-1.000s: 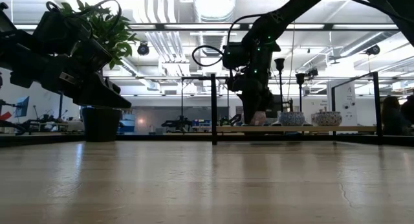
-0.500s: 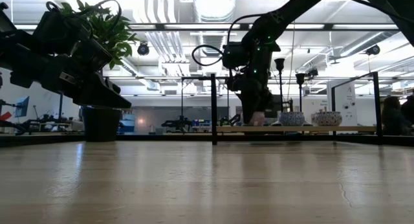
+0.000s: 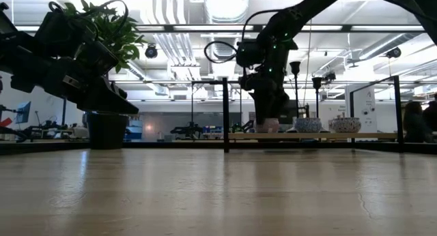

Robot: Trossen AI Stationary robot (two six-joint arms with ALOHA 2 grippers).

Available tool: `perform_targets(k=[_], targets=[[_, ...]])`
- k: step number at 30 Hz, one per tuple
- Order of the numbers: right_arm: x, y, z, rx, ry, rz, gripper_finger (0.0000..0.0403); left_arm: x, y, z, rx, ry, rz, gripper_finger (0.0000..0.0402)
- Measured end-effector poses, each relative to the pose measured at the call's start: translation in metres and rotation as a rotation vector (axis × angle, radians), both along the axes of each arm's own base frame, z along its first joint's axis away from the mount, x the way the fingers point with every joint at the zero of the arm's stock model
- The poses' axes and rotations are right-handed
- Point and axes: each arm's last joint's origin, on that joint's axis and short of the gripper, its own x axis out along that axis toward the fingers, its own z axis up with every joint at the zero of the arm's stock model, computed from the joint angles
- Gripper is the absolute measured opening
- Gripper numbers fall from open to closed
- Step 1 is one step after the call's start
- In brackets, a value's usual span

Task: Pick & Place candle stick holders
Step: Return to Home Position

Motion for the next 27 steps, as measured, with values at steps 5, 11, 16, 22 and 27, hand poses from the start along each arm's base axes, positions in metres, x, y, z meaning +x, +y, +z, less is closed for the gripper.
perform_targets(k=[5,11,16,22,27], targets=[[-0.004,0.002,0.014,-0.015,-0.034,-0.015,0.0358,0.0,0.0,0.0,0.0,0.0,0.0,0.001],[-0.007,0.004,0.024,-0.026,-0.061,-0.025,0.0357,0.0,0.0,0.0,-0.001,0.0,0.0,0.001],[-0.009,0.006,0.031,-0.029,-0.08,-0.023,0.0358,0.0,0.0,0.0,-0.001,0.0,0.0,0.001],[-0.012,0.01,0.043,-0.04,-0.113,-0.009,0.0358,0.0,0.0,0.0,-0.001,0.0,0.001,0.001],[-0.011,0.014,0.048,-0.007,-0.152,0.01,0.0352,0.0,0.0,0.0,-0.001,0.0,0.001,0.001]])
